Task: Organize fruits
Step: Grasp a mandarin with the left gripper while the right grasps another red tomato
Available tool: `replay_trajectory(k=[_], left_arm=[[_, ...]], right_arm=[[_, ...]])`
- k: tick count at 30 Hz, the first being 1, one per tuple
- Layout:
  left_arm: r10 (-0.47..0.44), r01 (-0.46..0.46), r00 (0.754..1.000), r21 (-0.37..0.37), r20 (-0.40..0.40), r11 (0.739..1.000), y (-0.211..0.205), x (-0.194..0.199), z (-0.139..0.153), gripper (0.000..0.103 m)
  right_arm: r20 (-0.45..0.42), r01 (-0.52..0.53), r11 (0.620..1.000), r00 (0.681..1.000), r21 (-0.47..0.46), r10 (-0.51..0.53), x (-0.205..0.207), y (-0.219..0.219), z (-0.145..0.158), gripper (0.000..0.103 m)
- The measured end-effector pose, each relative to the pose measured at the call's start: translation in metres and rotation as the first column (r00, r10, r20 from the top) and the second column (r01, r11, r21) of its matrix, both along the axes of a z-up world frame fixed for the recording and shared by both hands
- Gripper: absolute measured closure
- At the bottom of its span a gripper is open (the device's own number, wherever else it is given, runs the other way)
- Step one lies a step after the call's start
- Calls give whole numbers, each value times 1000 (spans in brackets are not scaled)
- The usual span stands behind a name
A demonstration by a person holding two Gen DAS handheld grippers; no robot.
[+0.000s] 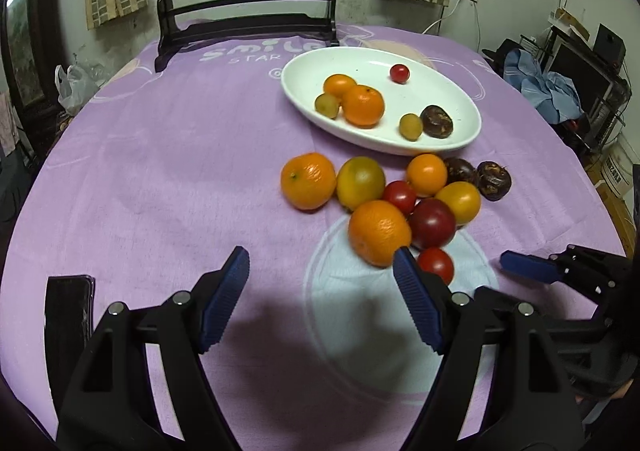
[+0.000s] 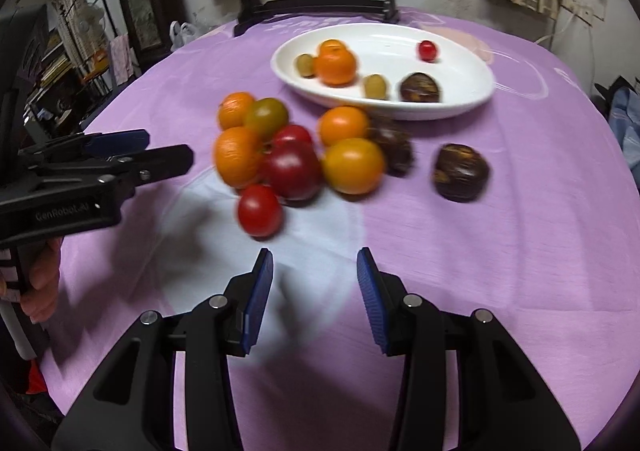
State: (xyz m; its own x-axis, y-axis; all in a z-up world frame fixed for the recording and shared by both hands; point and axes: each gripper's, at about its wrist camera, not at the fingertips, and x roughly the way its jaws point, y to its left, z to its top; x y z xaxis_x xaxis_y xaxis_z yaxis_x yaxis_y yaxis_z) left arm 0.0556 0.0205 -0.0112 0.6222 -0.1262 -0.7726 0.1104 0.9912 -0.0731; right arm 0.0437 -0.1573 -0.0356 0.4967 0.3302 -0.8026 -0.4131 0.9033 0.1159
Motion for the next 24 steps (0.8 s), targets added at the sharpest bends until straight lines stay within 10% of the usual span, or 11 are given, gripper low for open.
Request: replay_trajectory(k=[24], left_arm=[[-37, 37, 998, -5, -51, 999, -14, 10, -15, 27]], right_arm=[[8, 54, 998, 998, 18, -54, 6, 7, -2, 75]])
